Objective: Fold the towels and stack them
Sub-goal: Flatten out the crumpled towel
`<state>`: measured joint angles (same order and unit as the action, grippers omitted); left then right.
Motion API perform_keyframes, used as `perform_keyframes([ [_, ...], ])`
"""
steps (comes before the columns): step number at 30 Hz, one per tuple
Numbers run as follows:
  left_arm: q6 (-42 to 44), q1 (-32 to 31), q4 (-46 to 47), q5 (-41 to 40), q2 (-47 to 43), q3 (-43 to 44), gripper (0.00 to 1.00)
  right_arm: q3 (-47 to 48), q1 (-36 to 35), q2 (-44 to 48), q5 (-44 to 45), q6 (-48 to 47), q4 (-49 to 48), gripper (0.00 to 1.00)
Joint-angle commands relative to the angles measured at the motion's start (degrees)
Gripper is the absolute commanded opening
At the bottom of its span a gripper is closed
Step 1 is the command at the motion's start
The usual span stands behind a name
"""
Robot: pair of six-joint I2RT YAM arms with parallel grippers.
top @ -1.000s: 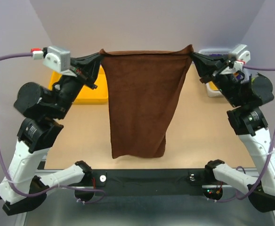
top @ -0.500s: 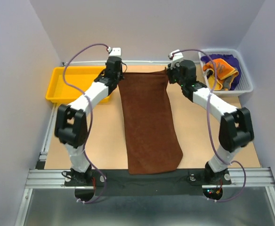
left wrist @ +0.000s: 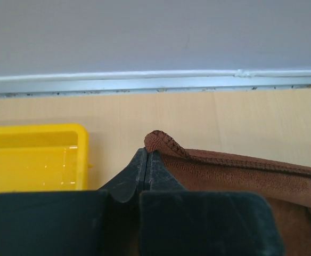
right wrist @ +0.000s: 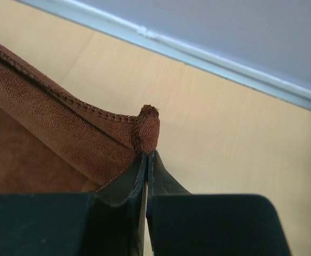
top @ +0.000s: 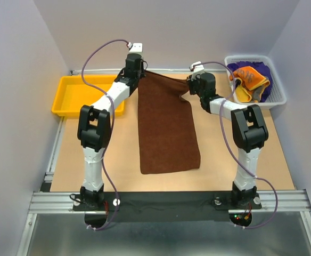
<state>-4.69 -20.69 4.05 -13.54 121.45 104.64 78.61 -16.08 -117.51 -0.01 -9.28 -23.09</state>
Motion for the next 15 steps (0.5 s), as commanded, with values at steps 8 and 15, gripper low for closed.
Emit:
perform_keyframes([
  [8,1.0,2.4,7.4,0.3,-9.9,-6.5,0.00,-2.8,1.7,6.9,0.4,-6.0,-8.5,0.02],
  [15,1.1,3.2,8.0,0.1,-14.7,-9.3,0.00,-4.7,1.7,11.3,-4.6,-9.0,-8.5,0.04],
])
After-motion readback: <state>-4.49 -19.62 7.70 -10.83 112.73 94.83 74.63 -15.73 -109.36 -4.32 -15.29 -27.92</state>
